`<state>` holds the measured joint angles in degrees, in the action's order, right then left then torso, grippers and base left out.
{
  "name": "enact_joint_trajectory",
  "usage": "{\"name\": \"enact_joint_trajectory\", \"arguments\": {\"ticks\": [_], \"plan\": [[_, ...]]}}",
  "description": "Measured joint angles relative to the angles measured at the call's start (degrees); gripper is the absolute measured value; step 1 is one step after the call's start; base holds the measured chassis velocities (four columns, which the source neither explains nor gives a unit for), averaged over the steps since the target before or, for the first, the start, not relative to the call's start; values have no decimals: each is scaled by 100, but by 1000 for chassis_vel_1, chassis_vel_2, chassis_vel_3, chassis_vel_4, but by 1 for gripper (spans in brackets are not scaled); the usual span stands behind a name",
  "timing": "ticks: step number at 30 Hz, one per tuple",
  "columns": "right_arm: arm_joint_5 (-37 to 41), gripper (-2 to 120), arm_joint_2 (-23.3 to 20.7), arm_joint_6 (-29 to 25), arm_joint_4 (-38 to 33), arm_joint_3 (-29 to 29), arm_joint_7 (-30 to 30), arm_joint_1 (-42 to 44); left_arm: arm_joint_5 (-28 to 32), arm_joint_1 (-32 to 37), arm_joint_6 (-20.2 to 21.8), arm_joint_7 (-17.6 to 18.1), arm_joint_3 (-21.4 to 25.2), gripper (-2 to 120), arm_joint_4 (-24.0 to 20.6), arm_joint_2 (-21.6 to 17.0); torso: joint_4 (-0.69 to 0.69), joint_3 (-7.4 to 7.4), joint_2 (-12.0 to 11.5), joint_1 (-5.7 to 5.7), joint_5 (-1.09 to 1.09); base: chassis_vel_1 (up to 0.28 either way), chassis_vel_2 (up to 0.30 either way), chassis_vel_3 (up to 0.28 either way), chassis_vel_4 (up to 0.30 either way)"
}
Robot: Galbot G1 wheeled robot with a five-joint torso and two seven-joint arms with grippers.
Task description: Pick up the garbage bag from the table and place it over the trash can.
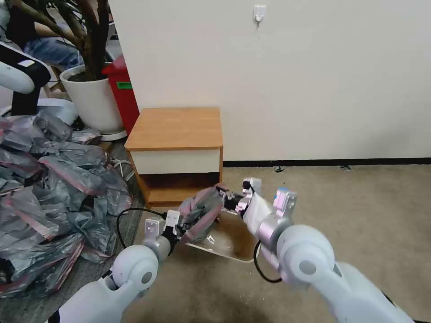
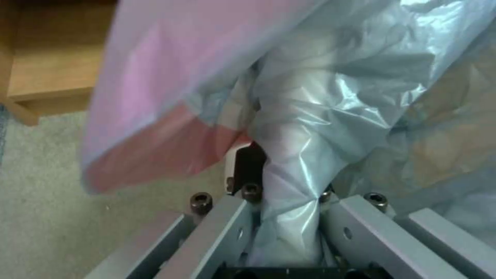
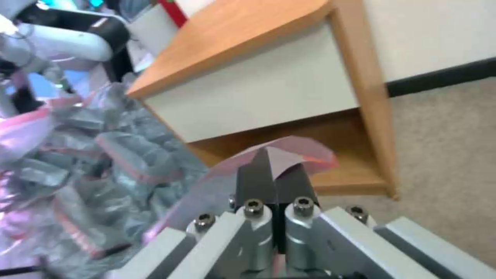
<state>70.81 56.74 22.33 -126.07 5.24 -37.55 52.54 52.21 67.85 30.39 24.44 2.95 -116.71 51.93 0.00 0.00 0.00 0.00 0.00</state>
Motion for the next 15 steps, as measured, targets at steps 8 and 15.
{"name": "enact_joint_trajectory", "arguments": {"ticks": [8,15], "plan": [[-357,12,-19,183,478,-109,-89,31,162,128,-251,-325,240,2,-93,26,0,0,0,0,0,0,0,0,0],[-446,24,-218,347,745,-321,-167,30,132,330,-637,-795,560,2,-127,32,0,0,0,0,0,0,0,0,0]]}}
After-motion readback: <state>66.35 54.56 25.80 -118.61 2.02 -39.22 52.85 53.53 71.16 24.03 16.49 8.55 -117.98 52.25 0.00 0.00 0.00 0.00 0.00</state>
